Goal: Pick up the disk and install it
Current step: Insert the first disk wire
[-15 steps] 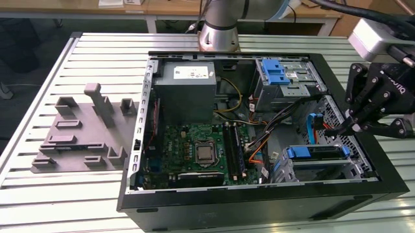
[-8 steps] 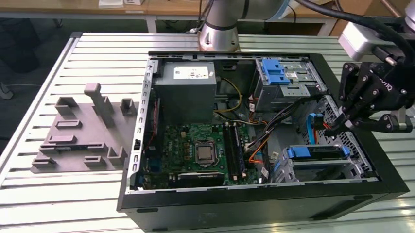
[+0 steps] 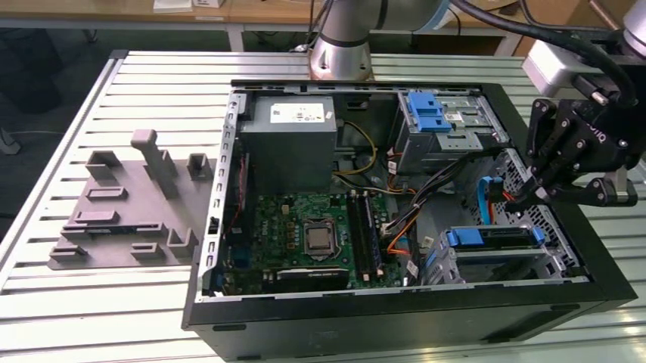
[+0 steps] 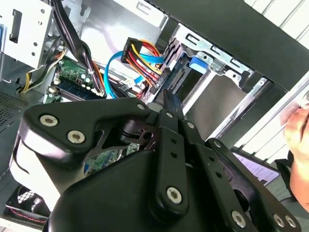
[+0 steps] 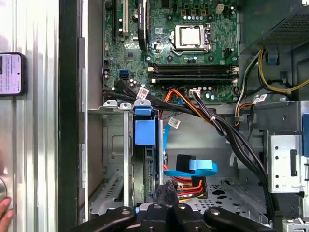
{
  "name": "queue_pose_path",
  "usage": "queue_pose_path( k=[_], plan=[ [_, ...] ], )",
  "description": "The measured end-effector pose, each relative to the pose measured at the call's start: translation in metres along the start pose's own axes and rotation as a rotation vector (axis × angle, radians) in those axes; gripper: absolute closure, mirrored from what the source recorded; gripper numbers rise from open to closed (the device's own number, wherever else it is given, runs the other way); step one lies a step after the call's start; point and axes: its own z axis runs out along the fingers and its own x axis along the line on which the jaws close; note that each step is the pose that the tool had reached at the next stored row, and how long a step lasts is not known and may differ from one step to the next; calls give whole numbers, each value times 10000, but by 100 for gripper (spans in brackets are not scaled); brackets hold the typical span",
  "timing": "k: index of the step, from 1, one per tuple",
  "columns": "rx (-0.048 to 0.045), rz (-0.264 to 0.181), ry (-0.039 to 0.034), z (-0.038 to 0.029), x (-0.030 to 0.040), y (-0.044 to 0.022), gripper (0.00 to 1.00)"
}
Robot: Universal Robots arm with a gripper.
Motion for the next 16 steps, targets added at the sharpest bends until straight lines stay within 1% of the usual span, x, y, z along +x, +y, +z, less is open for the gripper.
queue_pose_path(
  k=[4,5,7,8,9,10,16],
  plan=[
    [6,440,-13,20,-4,-1,89],
    [7,493,-16,28,-9,-1,89],
    [10,555,-18,46,-20,-1,89],
    [11,573,-19,56,-27,-1,83],
    [12,587,-19,65,-35,-1,83],
    [14,598,-21,75,-44,-1,76],
    [39,686,-28,135,-76,-2,76]
  ],
)
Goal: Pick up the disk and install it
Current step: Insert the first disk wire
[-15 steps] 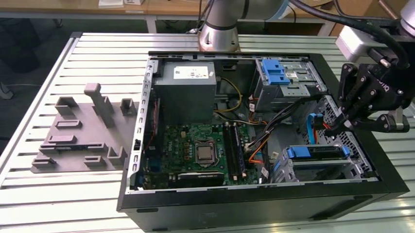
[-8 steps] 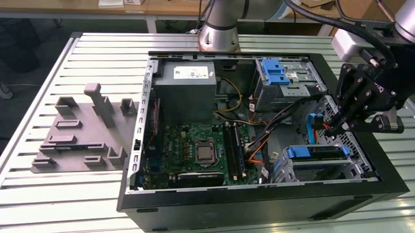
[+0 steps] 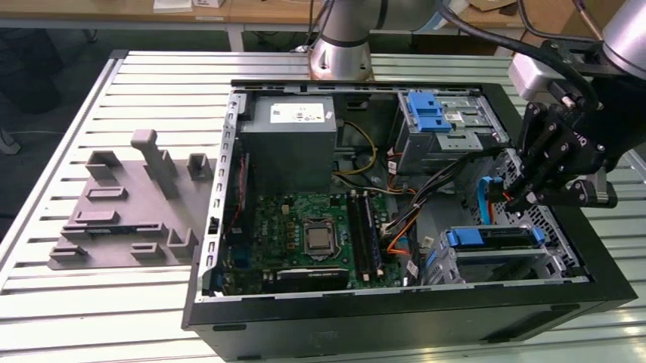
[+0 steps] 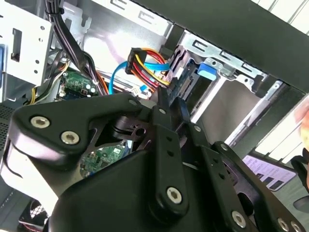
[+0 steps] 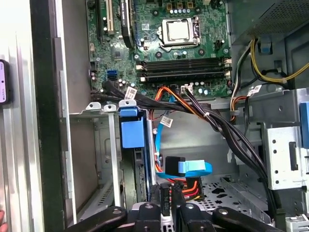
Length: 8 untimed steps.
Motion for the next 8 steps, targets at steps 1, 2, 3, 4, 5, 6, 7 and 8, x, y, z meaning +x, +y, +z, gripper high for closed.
queue_pose_path(
  k=[1,2,3,4,5,6,7,8],
  plan=[
    [9,19,-1,10,-3,0,76],
    [18,37,0,20,-5,0,76],
    [28,53,-1,30,-7,0,76],
    [42,66,-4,41,-8,0,76],
    [56,74,-7,50,-8,0,76],
    [70,78,-8,58,-8,-1,76],
    [85,82,-10,65,-8,-1,78],
    [101,83,-11,72,-8,-1,78]
  ],
)
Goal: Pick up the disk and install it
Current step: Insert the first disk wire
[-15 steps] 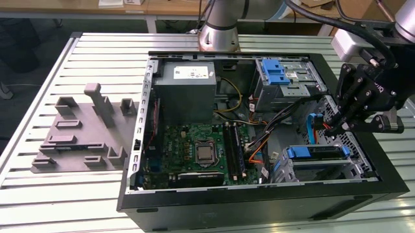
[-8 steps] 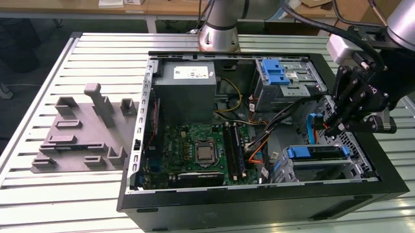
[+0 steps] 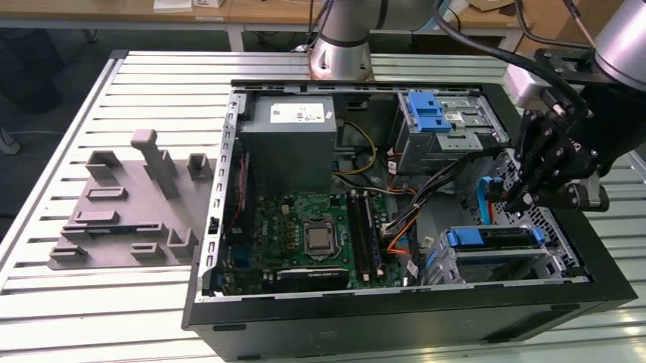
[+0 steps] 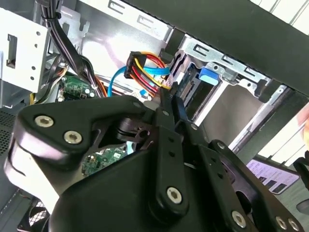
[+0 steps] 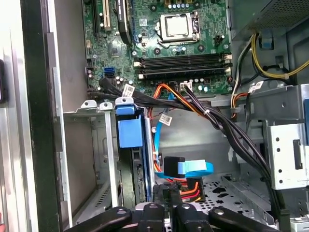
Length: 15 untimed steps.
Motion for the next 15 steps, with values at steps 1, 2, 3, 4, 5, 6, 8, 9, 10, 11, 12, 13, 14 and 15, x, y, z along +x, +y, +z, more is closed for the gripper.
queue_pose_path(
  k=[1,2,3,4,5,6,8,9,10,11,12,13,14,15],
  plan=[
    [17,-1,-1,5,0,0,84],
    [32,-1,-4,9,0,0,84],
    [39,-1,-3,8,1,0,84],
    [39,-1,-3,9,1,0,84],
    [39,-1,-4,10,3,-1,84],
    [38,-1,-8,11,11,-1,84],
    [39,-1,-5,9,53,-6,84],
    [39,-1,-7,10,84,-9,84],
    [39,-1,-8,11,113,-12,84],
    [39,-1,-3,10,136,-15,84],
    [37,-2,-4,13,157,-18,84],
    [34,-1,-4,17,173,-19,84],
    [30,-1,-6,28,184,-20,84],
    [25,-1,-7,44,187,-21,84]
  ],
)
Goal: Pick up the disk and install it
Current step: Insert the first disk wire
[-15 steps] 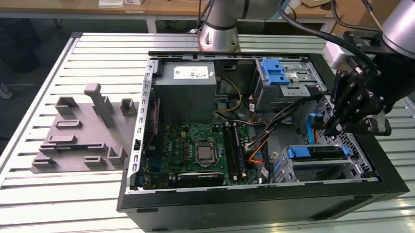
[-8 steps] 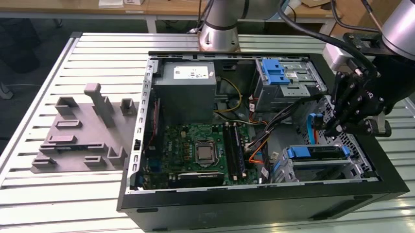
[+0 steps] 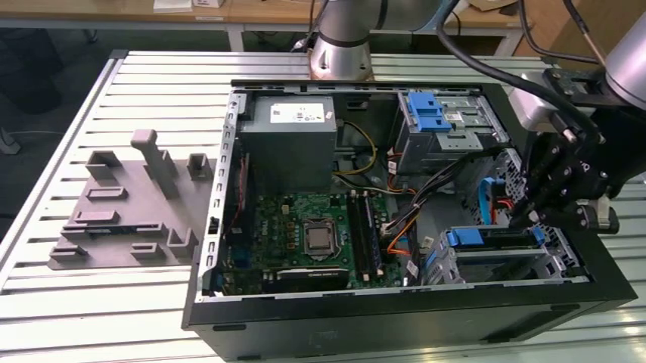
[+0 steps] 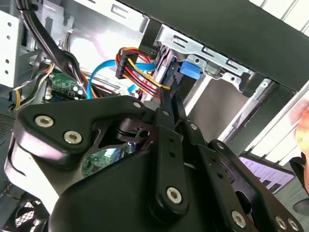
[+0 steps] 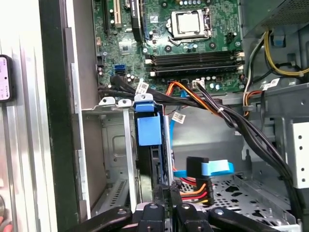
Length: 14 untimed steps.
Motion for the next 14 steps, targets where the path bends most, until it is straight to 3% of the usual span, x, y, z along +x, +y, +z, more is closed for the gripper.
queue_pose_path(
  k=[4,14],
  plan=[
    [-41,0,8,64,2,-3,84],
    [-101,-8,16,100,11,-14,84]
  ],
)
